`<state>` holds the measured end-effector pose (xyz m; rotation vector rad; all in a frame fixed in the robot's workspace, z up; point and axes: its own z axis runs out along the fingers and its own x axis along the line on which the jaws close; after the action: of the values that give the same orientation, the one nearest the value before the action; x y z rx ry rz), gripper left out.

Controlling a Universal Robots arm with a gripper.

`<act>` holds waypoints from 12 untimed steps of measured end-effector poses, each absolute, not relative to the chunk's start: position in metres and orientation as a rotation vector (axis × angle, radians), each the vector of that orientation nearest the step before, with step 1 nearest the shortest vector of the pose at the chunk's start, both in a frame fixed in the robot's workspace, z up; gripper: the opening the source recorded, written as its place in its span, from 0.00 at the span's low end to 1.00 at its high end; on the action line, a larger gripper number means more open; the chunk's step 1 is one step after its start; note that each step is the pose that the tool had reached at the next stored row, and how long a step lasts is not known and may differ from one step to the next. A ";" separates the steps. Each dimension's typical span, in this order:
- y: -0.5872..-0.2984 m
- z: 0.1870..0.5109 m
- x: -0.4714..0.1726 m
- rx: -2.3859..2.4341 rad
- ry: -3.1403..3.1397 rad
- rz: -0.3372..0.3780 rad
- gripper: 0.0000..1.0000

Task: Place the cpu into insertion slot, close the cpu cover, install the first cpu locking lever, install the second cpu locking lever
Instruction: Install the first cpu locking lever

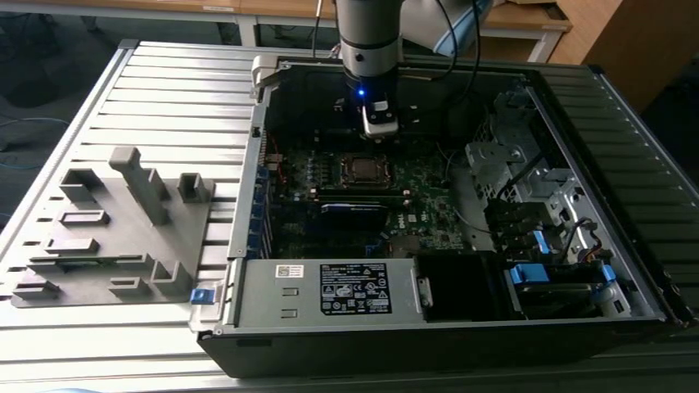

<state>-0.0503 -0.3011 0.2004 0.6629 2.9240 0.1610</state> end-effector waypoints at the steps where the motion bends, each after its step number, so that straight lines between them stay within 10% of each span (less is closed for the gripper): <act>1: -0.300 0.200 -0.051 0.665 2.923 0.160 0.11; 12: -0.300 0.200 -0.052 0.664 2.908 0.155 0.11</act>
<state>-0.0517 -0.2997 0.2000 0.6638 2.9082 0.1547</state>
